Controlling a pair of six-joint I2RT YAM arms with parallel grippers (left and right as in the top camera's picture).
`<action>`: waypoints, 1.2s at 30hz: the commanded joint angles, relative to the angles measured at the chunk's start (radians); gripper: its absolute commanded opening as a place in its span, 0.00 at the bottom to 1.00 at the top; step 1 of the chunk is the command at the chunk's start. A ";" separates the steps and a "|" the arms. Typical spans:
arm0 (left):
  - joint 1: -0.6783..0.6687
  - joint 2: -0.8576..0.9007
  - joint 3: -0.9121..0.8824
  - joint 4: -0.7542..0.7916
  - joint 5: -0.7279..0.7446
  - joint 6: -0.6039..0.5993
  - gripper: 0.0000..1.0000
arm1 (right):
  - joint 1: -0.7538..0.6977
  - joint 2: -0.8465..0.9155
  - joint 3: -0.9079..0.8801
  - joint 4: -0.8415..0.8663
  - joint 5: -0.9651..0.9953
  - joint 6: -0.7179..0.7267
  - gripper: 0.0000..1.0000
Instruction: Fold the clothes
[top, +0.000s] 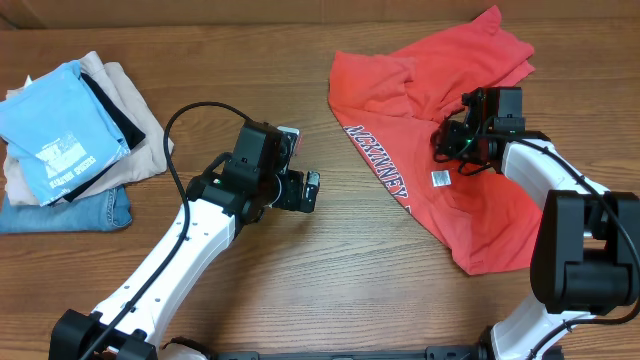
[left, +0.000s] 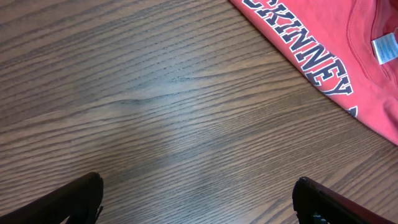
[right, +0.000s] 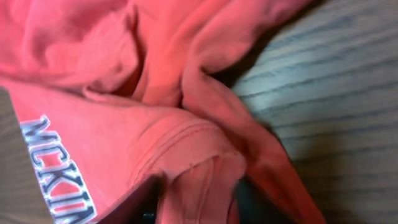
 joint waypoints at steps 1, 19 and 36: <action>-0.001 -0.006 0.023 0.002 -0.004 -0.013 1.00 | 0.004 -0.013 0.001 0.012 -0.034 0.003 0.26; 0.027 -0.006 0.023 0.001 -0.110 0.002 1.00 | 0.257 -0.037 0.048 0.021 -0.459 -0.005 0.04; 0.111 -0.006 0.023 0.010 -0.069 0.002 1.00 | 0.381 -0.125 0.082 -0.012 -0.155 0.014 0.63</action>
